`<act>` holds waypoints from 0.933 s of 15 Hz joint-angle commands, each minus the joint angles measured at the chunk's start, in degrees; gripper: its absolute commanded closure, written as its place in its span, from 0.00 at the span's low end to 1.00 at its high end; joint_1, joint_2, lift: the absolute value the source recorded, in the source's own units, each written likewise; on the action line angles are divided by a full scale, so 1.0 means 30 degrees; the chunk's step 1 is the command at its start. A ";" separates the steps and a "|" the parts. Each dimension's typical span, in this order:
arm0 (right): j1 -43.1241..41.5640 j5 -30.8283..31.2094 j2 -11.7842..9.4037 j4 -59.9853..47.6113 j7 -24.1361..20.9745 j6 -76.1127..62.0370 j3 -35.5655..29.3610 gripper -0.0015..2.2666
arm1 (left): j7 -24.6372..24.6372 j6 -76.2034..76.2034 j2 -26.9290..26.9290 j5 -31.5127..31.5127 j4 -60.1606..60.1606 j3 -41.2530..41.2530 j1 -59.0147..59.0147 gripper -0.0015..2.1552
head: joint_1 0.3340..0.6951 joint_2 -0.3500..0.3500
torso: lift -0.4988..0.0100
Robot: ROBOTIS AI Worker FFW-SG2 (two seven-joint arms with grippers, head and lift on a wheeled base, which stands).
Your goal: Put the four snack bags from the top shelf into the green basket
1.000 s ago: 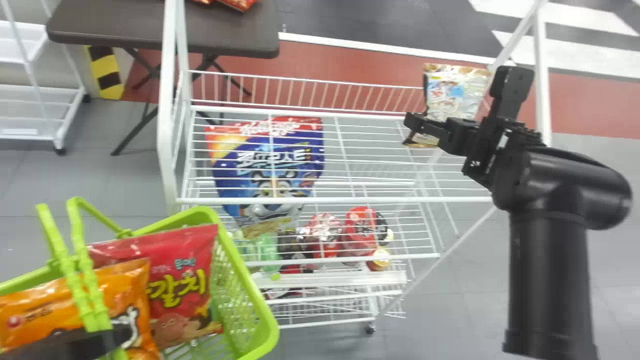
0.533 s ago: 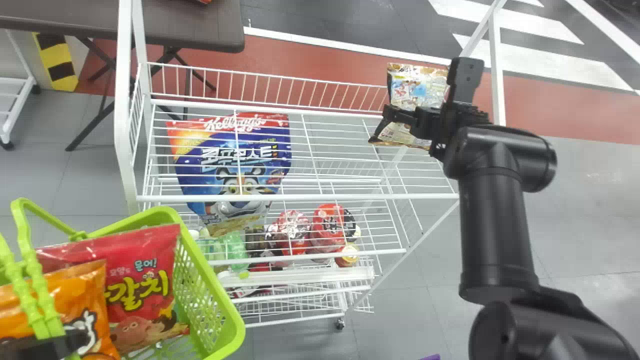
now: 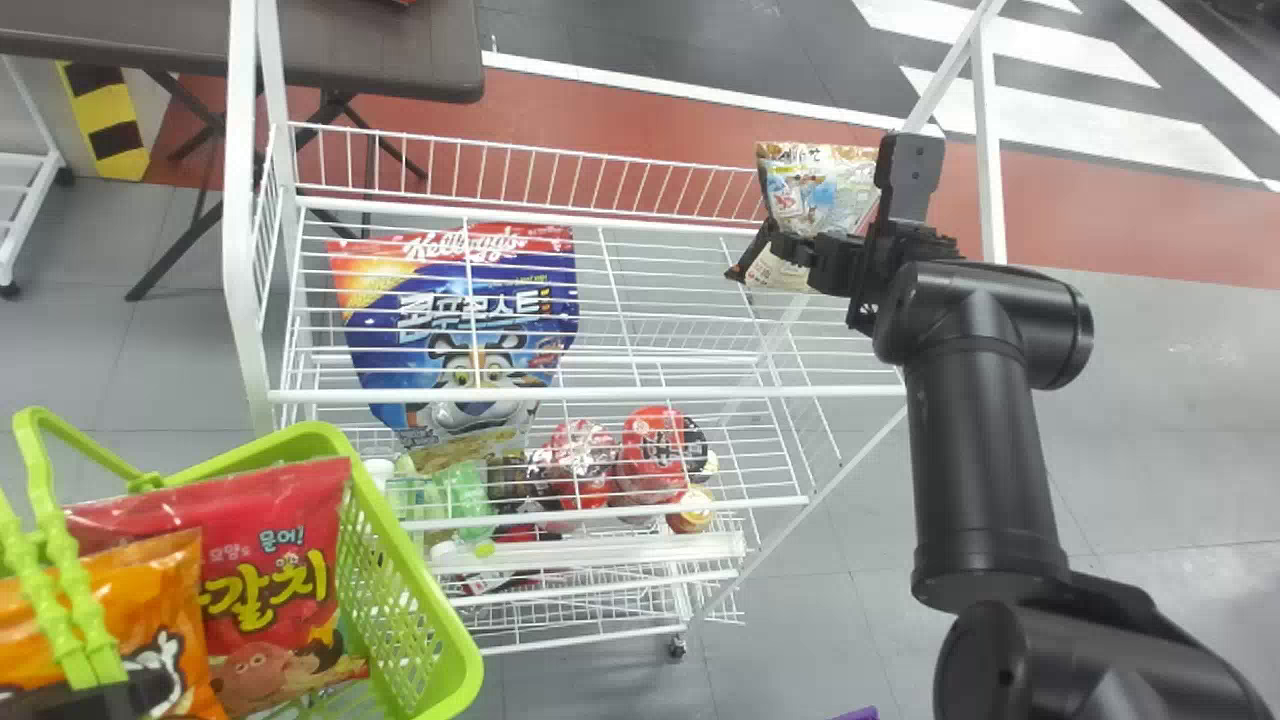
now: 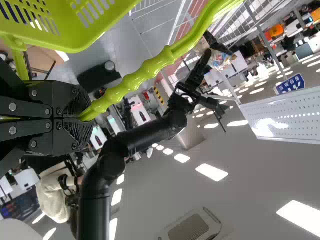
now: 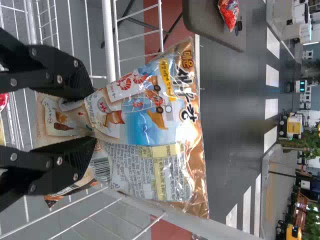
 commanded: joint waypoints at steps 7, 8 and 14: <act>0.6094 -0.7393 0.0028 -1.2451 0.0265 0.5728 -0.1187 0.99 | -0.0219 0.0000 -0.0152 0.0049 -0.0154 0.0190 0.0136 1.00 | 1.00 0.02 | 0.97; 0.7178 -0.9063 0.0028 -1.4883 0.0265 0.7428 -0.1363 0.99 | -0.0219 0.0000 -0.0152 0.0049 -0.0154 0.0190 0.0136 1.00 | 1.00 0.04 | 0.97; 1.0254 -1.6445 0.0350 -2.2646 0.0411 1.6568 0.0190 0.99 | -0.0219 0.0059 -0.0182 0.0049 -0.0242 0.0132 -0.0069 1.00 | 1.00 0.33 | 0.97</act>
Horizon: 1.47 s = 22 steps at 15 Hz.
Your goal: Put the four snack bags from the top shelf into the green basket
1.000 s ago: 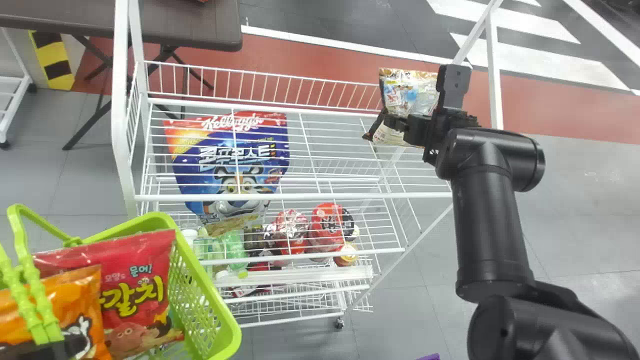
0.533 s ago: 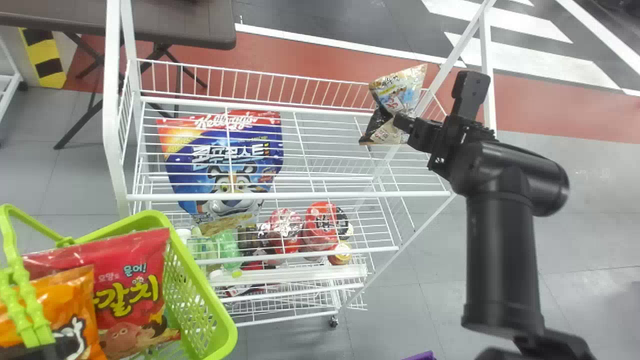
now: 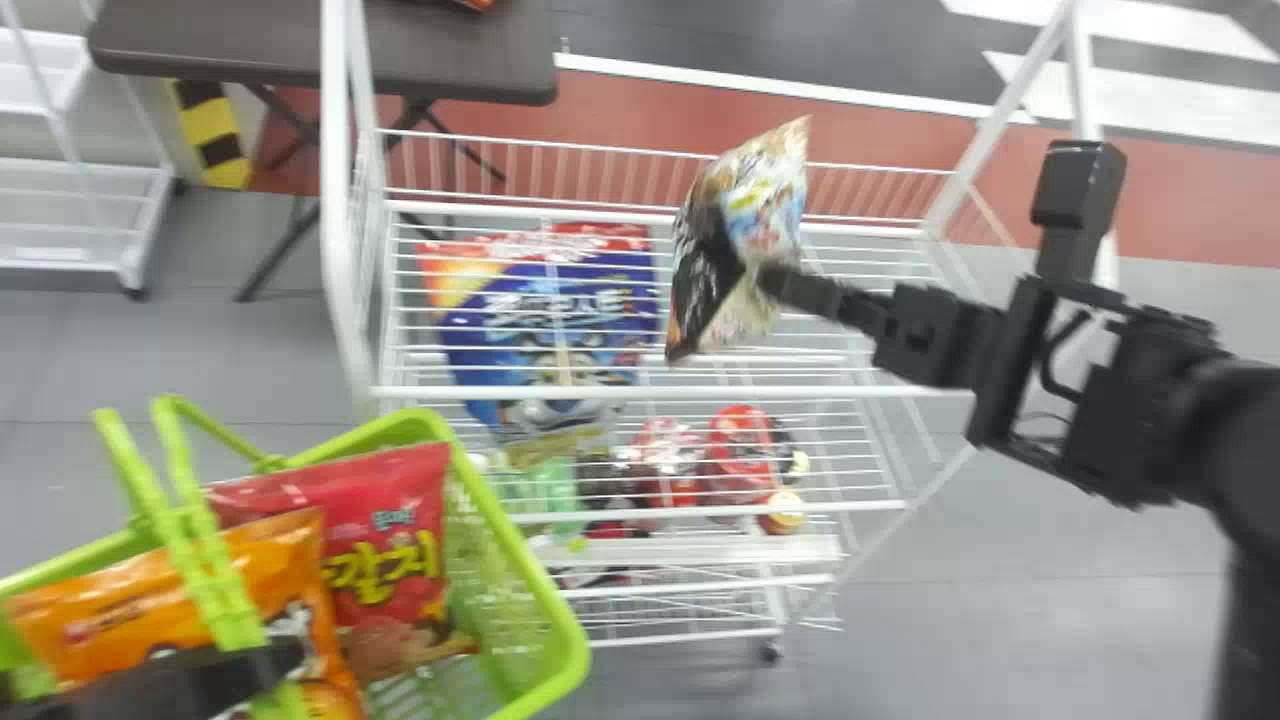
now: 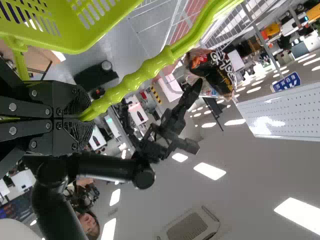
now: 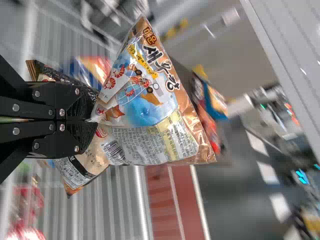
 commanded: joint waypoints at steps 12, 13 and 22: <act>0.0816 -0.4129 0.0987 -0.1361 -0.2365 0.2176 0.7297 0.99 | -0.0219 0.0334 -0.0028 0.0219 -0.0083 -0.0161 -0.0826 1.00 | 1.00 0.94 | 0.97; 0.0845 -0.4012 0.0900 -0.1039 -0.2423 0.2176 0.7677 0.99 | -0.0219 0.0393 -0.0028 0.0277 -0.0083 -0.0131 -0.0884 1.00 | 1.00 0.96 | 0.97; 0.0875 -0.3778 0.0431 0.0163 -0.2599 0.2176 0.7765 0.02 | -0.0219 0.0510 -0.0028 0.0365 -0.0229 -0.0043 -0.0914 1.00 | 1.00 0.99 | 0.97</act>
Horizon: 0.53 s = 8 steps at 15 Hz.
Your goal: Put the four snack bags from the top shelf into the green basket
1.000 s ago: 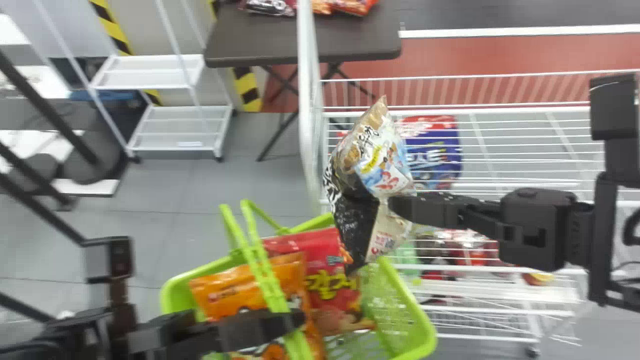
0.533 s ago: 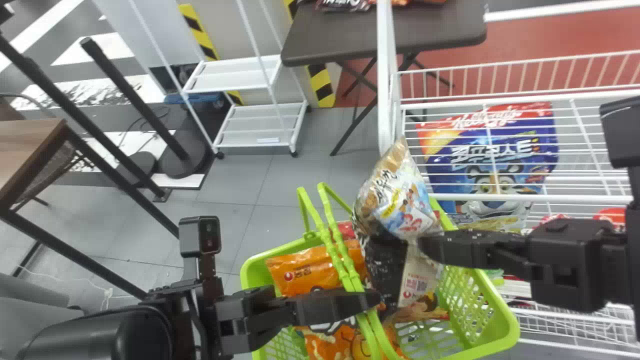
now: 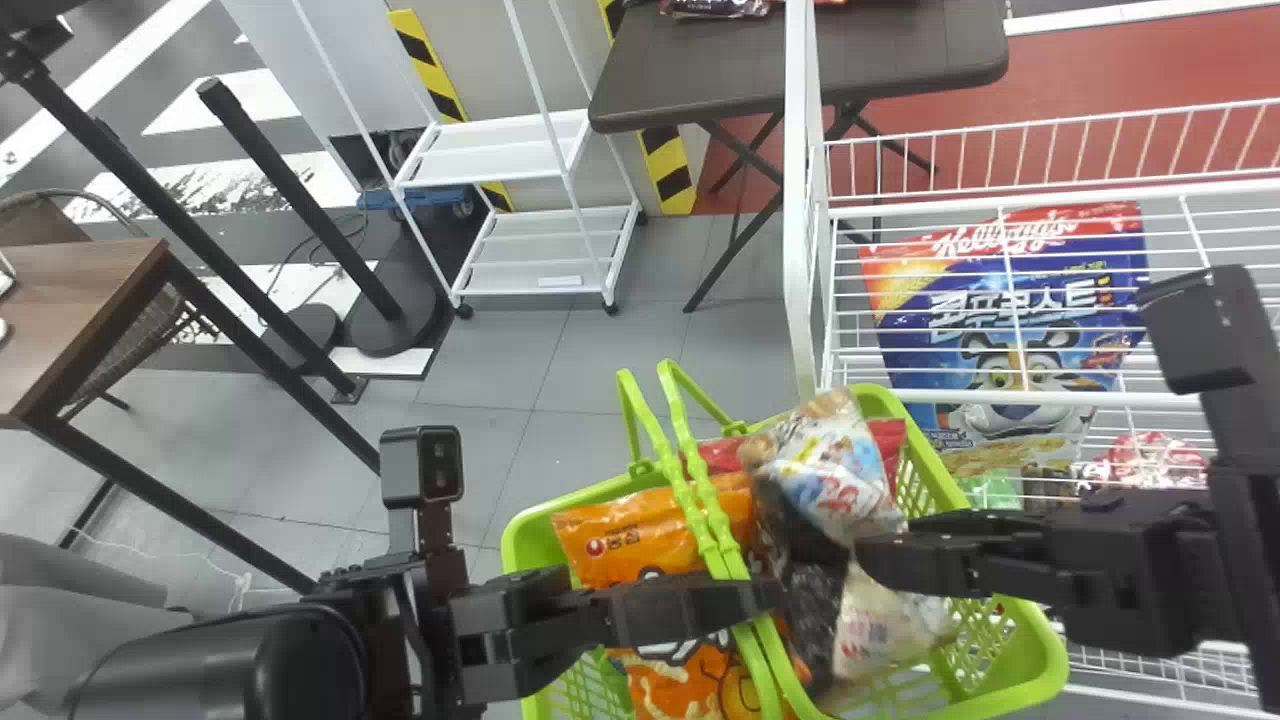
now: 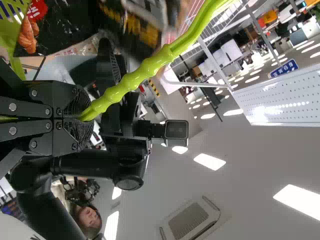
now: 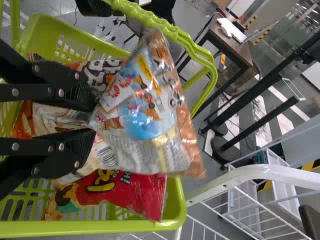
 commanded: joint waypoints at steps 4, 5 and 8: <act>0.0108 -0.1320 0.0004 -0.1389 0.0429 0.0157 -0.4378 0.03 | -0.0219 0.0000 -0.0029 0.0113 0.0060 0.0136 0.0118 1.00 | 1.00 0.92 | 0.97; 0.0021 -0.0471 -0.0025 -0.1389 0.0722 0.0157 -0.5198 0.03 | -0.0219 0.0000 -0.0058 0.0260 0.0118 0.0194 0.0176 1.00 | 1.00 0.88 | 0.97; 0.1925 0.6707 -0.0142 -0.0158 0.1307 -0.4394 -0.4466 0.03 | -0.0219 -0.0058 -0.0058 0.0201 0.0236 0.0253 0.0352 1.00 | 1.00 0.73 | 0.97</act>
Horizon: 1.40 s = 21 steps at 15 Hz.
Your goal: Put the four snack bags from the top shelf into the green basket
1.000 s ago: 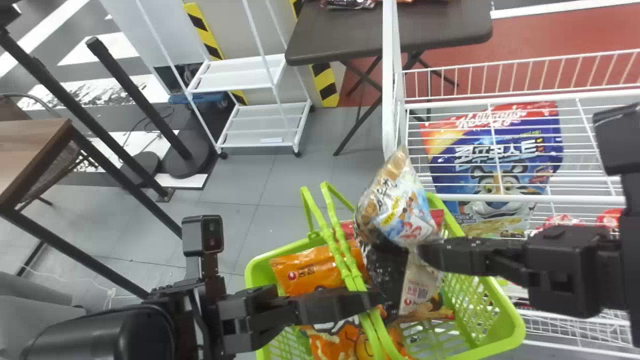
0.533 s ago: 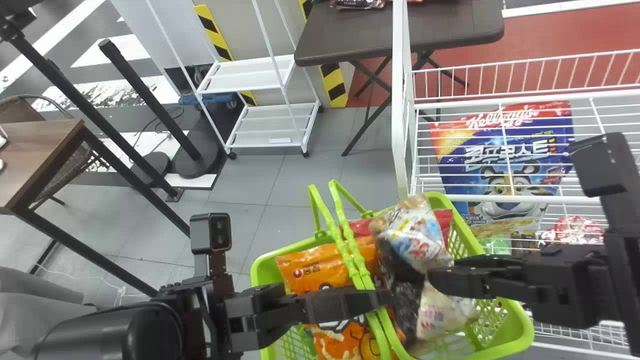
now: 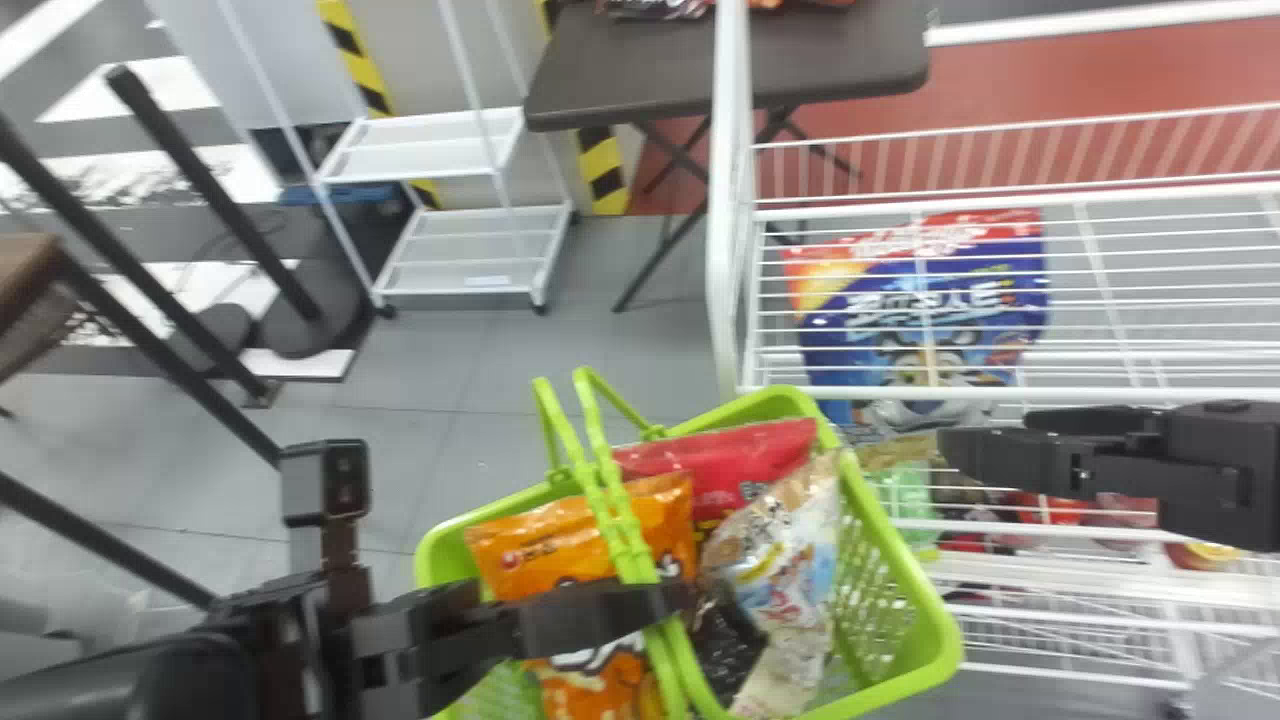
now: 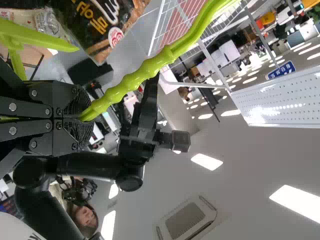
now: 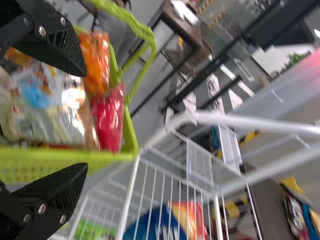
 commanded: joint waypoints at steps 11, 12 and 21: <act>0.6597 1.1713 0.0830 0.8231 0.0235 -2.7698 0.1111 0.03 | -0.0219 -0.0250 0.0016 -0.0157 -0.0111 -0.0007 0.0805 1.00 | 1.00 0.30 | 0.97; 0.6890 1.1889 0.1152 0.8202 0.0264 -2.7756 0.0965 0.03 | -0.0219 -0.0250 -0.0014 -0.0157 -0.0111 -0.0007 0.0834 1.00 | 1.00 0.29 | 0.97; 0.8267 1.2270 0.2956 0.7762 0.2285 -2.9104 -0.0764 0.03 | -0.0219 -0.0250 -0.0101 -0.0215 -0.0170 -0.0417 0.0922 1.00 | 1.00 0.21 | 0.97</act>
